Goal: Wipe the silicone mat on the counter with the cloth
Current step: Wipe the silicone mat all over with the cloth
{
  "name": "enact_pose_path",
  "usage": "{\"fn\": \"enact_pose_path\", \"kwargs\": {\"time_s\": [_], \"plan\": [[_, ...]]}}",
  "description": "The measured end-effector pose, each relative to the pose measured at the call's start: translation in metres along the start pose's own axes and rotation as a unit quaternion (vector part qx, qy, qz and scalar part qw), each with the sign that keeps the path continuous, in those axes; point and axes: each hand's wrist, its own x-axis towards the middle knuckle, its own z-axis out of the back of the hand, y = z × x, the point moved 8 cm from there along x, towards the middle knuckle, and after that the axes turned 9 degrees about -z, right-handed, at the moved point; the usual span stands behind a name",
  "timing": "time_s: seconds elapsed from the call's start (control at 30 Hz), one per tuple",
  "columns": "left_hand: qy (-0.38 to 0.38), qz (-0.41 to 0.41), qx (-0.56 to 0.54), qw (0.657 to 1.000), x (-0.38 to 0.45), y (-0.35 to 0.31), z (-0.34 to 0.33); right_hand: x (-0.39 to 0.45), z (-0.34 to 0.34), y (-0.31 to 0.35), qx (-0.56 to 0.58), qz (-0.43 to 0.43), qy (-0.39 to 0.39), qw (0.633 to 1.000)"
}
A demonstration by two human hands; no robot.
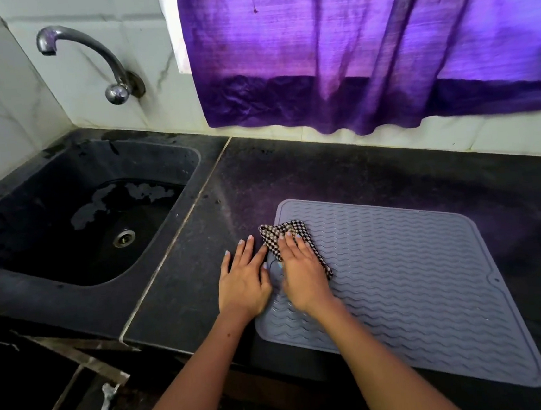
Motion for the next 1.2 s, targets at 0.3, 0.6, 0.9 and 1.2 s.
{"fn": "enact_pose_path", "kwargs": {"time_s": [0.3, 0.6, 0.9, 1.2], "plan": [[0.04, -0.006, -0.015, 0.999, 0.002, 0.002, -0.004, 0.021, 0.031, -0.03, 0.399, -0.157, 0.086, 0.899], [0.116, -0.133, -0.027, 0.984, -0.002, 0.013, 0.003, -0.053, 0.009, 0.029, 0.056, -0.128, -0.026, 0.99], [0.05, -0.141, -0.014, 0.989, -0.011, 0.013, 0.002, -0.066, -0.023, 0.033, -0.04, -0.097, -0.076, 0.992], [0.045, -0.126, -0.013, 0.991, -0.013, 0.013, 0.004, -0.07, 0.023, -0.005, 0.445, -0.231, -0.12, 0.857]]}}
